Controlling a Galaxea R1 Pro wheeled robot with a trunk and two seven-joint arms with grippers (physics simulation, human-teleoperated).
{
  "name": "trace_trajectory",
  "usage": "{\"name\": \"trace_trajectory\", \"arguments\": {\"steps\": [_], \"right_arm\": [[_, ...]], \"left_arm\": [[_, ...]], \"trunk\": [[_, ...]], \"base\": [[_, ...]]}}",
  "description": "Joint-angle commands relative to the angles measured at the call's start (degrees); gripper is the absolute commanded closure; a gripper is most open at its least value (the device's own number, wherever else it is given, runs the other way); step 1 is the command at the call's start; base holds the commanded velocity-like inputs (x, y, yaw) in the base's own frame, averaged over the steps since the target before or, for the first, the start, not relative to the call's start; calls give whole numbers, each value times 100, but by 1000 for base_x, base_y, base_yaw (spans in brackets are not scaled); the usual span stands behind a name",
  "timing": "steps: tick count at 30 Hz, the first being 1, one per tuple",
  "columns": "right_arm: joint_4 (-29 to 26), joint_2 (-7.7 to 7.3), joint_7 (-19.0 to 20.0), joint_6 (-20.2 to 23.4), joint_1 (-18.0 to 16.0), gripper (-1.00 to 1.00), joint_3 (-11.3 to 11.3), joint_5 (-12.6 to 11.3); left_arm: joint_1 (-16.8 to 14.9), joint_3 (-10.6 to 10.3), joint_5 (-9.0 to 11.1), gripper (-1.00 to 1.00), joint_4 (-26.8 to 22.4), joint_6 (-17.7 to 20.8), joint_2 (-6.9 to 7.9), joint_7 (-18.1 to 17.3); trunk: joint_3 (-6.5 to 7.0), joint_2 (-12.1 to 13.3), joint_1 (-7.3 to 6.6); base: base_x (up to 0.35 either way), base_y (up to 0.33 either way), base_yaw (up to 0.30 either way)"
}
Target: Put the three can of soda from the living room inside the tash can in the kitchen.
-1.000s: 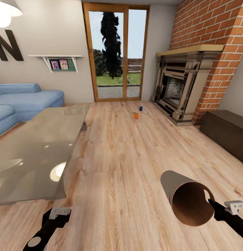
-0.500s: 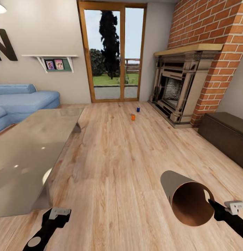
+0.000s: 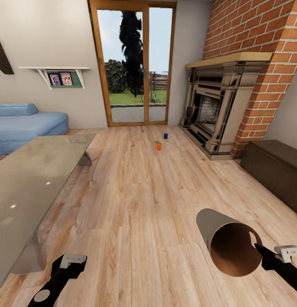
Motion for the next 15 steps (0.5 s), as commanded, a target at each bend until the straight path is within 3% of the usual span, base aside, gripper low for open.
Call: {"name": "trace_trajectory", "arguments": {"steps": [1, 15], "right_arm": [[-9, 1, 43, 14, -4, 100, -6, -60], [-1, 77, 52, -2, -3, 100, -6, -44]], "left_arm": [[0, 0, 0, -100, 0, -1, 0, 0], [-1, 0, 0, -100, 0, -2, 0, 0]], "trunk": [[1, 0, 0], [1, 0, 0]], "base": [[273, -204, 0], [275, -199, 0]]}}
